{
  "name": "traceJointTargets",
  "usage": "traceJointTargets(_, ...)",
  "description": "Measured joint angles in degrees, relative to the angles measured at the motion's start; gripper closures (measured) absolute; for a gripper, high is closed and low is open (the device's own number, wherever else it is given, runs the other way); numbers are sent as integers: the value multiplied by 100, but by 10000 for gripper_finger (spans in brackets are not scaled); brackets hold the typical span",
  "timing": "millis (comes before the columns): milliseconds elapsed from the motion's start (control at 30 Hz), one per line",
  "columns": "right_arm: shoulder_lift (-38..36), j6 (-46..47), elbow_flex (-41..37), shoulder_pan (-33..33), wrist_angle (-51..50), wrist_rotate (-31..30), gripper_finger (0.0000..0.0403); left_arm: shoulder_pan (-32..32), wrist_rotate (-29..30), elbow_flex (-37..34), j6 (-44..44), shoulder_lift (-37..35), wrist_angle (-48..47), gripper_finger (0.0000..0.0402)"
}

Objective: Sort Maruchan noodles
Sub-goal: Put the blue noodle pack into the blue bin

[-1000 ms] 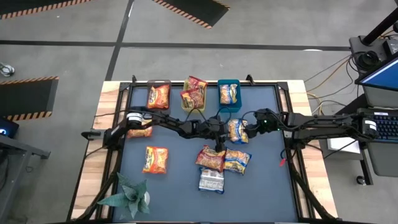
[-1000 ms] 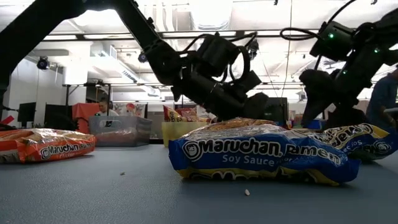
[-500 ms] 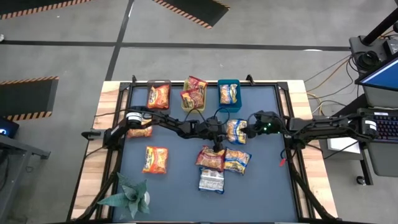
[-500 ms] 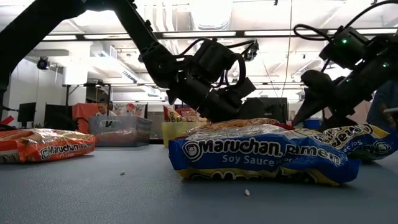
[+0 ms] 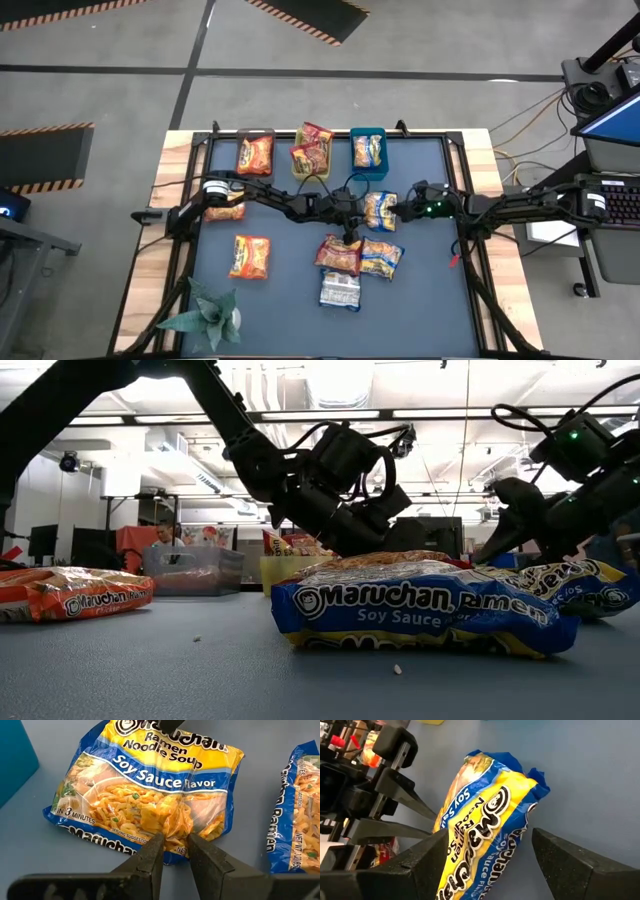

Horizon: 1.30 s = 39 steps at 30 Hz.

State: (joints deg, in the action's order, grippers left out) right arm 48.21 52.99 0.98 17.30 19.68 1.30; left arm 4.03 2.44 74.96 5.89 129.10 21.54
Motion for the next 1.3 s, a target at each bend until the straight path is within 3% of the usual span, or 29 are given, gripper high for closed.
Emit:
traceJointTargets(233,229,-2,0,-2,378,-2,129,0,0,-4,15,9,52,329)
traceJointTargets(767,1729,-179,17,-15,2059,-42,135,0,2,-9,15,11,72,329)
traceJointTargets(1300,1937,-372,262,-11,1982,87,263,0,0,-12,20,-9,66,329)
